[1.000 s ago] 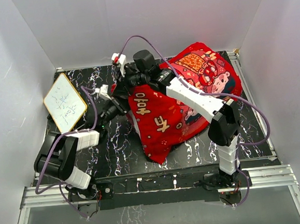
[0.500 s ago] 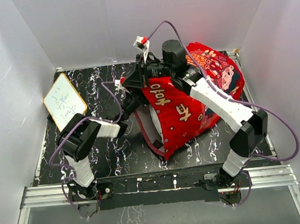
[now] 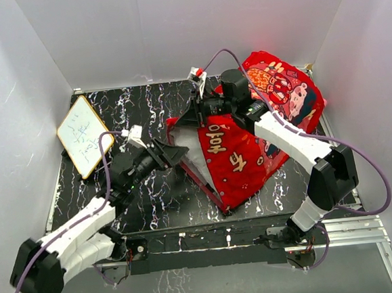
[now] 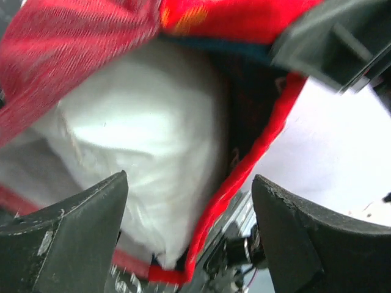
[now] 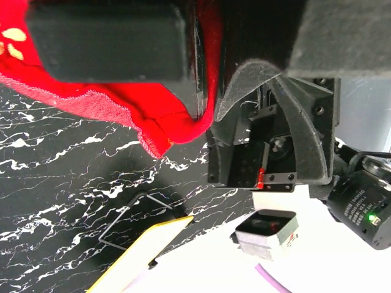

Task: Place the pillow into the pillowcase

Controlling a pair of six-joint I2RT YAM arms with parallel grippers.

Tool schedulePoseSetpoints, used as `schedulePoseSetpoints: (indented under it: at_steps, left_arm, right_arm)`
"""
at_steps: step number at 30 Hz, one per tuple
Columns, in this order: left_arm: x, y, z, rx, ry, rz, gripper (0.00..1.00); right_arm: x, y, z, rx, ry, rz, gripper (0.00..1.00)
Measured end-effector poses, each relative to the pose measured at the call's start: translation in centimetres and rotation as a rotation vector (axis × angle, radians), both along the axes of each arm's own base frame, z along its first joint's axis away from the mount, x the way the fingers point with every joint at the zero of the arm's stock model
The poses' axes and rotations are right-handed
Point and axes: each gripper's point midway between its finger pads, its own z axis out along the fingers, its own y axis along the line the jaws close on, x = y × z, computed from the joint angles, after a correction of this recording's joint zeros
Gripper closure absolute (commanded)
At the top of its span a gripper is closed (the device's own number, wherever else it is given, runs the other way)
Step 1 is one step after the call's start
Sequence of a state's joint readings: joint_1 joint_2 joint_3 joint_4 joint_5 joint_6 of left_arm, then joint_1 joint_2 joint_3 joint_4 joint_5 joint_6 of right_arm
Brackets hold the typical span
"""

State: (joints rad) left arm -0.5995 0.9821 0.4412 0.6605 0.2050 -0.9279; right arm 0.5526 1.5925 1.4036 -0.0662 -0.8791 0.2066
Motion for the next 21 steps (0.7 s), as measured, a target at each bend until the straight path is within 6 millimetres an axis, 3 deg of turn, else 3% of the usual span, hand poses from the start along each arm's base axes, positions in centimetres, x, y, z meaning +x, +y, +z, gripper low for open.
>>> schedulePoseSetpoints:
  at_steps: [5, 8, 12, 16, 19, 21]
  left_arm:
    - [-3.5, 2.4, -2.8, 0.189, 0.136, -0.024, 0.22]
    - [-5.3, 4.4, -3.0, 0.280, 0.192, -0.006, 0.21]
    - [-6.7, 7.3, 0.4, 0.353, 0.181, 0.071, 0.20]
    - [-6.8, 9.6, 4.2, 0.392, 0.134, 0.159, 0.19]
    - [-6.6, 10.3, 4.3, 0.425, 0.133, 0.190, 0.18]
    - [-6.5, 10.3, 3.7, 0.450, 0.149, 0.187, 0.14]
  right_arm:
    - [-0.2, 0.1, 0.3, 0.006, -0.029, 0.019, 0.90]
    - [-0.7, 0.2, 0.4, 0.011, -0.058, 0.060, 0.76]
    - [-3.3, 0.9, -0.4, 0.011, -0.107, 0.193, 0.39]
    - [-8.6, 3.1, -2.9, -0.043, -0.165, 0.379, 0.04]
    - [-11.6, 3.3, -3.6, -0.062, -0.181, 0.492, 0.01]
    - [-10.5, 2.1, -2.7, -0.054, -0.201, 0.487, 0.01]
